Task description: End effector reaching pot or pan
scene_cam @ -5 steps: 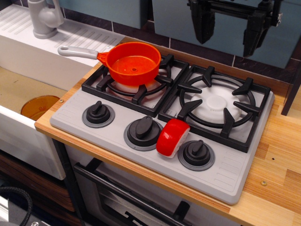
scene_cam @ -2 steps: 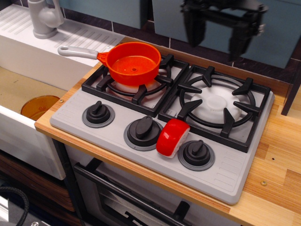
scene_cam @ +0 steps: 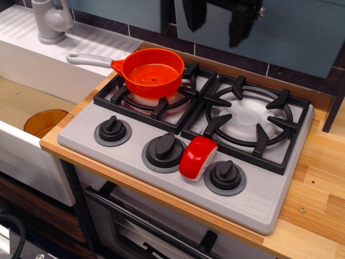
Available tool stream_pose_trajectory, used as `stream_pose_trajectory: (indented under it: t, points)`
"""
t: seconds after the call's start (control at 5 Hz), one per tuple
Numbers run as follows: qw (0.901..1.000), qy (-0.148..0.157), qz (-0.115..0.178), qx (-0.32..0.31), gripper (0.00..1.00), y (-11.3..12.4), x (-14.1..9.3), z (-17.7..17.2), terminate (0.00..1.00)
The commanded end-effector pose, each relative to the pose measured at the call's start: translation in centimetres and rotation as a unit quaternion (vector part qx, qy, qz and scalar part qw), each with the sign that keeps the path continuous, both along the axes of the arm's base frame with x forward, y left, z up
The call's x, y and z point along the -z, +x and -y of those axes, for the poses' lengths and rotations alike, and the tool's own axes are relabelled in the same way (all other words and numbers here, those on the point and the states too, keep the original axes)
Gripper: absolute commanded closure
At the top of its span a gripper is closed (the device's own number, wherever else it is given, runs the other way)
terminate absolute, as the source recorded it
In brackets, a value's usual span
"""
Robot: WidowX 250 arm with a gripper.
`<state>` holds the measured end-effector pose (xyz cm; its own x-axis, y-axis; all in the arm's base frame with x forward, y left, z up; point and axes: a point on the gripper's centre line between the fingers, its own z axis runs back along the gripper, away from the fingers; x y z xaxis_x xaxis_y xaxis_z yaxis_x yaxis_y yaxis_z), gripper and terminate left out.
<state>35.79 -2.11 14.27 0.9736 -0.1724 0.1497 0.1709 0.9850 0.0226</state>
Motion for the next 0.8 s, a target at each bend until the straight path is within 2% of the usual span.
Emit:
stream_pose_trajectory:
  t: [0.0, 0.2, 0.6]
  points:
    - [0.9986, 0.011, 0.052, 0.003, 0.00, 2.2, -0.5, -2.4, 0.00]
    - [0.9989, 0.001, 0.043, 0.017, 0.00, 2.7, 0.4, -3.3, 0.00]
    - [0.9979, -0.005, 0.062, 0.017, 0.00, 1.6, 3.5, -4.0, 0.00]
